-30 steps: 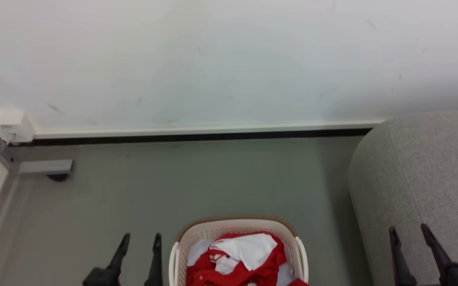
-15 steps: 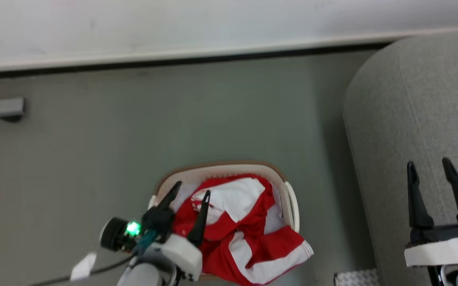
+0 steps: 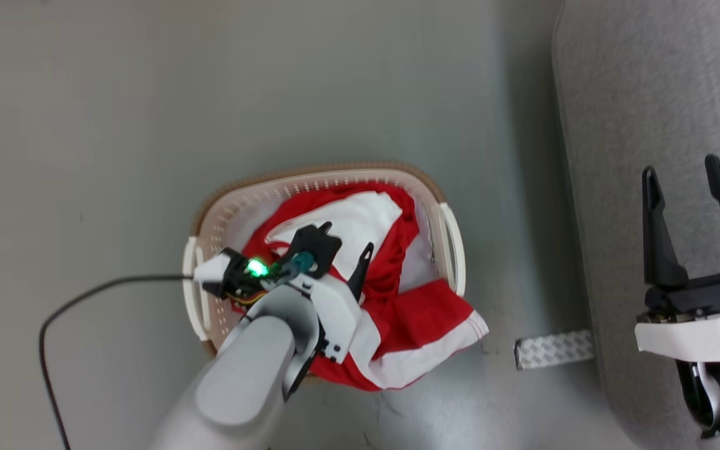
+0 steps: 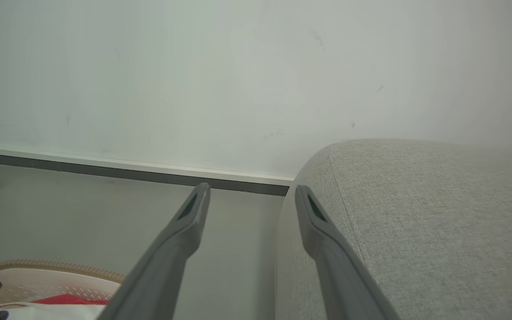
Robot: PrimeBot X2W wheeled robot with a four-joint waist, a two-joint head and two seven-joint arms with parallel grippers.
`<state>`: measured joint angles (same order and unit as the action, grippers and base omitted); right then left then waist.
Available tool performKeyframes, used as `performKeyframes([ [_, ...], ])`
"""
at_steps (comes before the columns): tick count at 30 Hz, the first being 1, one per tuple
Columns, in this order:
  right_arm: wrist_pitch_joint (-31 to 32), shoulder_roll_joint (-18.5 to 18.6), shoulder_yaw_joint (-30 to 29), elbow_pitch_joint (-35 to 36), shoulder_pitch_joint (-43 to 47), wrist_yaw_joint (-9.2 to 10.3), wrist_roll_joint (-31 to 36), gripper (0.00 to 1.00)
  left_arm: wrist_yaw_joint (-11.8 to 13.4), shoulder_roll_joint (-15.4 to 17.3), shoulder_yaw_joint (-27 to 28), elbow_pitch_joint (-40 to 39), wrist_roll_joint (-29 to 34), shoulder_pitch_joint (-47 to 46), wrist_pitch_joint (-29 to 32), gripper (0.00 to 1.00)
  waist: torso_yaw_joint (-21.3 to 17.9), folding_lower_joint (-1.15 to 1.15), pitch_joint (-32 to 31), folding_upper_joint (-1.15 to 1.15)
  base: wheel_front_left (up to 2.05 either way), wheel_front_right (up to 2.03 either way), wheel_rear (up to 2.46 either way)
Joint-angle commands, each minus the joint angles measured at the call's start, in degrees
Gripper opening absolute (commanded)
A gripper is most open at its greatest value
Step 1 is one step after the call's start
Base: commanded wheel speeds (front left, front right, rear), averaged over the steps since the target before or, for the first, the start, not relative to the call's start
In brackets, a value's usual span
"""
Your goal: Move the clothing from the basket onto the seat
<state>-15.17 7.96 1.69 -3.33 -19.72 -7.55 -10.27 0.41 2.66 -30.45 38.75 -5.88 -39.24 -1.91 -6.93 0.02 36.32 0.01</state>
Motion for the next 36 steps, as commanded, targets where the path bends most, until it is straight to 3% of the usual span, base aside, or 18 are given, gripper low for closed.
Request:
performKeyframes([
  [1, 0.02, 0.61, 0.30, 0.72, -1.41, 0.12, -0.39, 1.00, 0.60, 0.43, -1.08, 1.24, -1.45, -1.71, 0.87, 1.00, -0.61, -0.02, 4.12, -0.01, 0.00, 0.00, 0.00],
  [11, 0.02, 1.70, 0.92, 3.08, -4.70, 0.12, -0.55, 1.00, 4.66, 0.43, -6.32, 9.89, -8.69, -9.65, 4.70, 1.00, -0.91, -0.02, 10.94, -0.01, 0.00, 0.00, 0.00],
  [19, 0.02, 1.97, 0.81, 3.92, -5.31, 0.12, -0.29, 1.00, 7.75, 0.39, -7.58, 15.50, -12.32, -13.55, 3.21, 1.00, -0.95, -0.02, 13.78, -0.01, 0.00, 0.00, 0.00],
  [29, 0.02, 1.56, 1.06, 4.04, -6.10, 0.12, -0.26, 1.00, 3.91, 0.36, -12.92, 17.17, -16.20, -16.41, 3.75, 1.00, -2.12, -0.02, 16.10, -0.01, 0.00, 0.00, 0.00],
  [36, 0.03, 1.38, 0.83, 3.92, -5.83, 0.12, -0.43, 1.00, 3.68, 0.39, -16.84, 19.23, -17.27, -18.23, 5.88, 1.00, -2.44, -0.02, 16.37, -0.01, 0.00, 0.00, 0.00],
])
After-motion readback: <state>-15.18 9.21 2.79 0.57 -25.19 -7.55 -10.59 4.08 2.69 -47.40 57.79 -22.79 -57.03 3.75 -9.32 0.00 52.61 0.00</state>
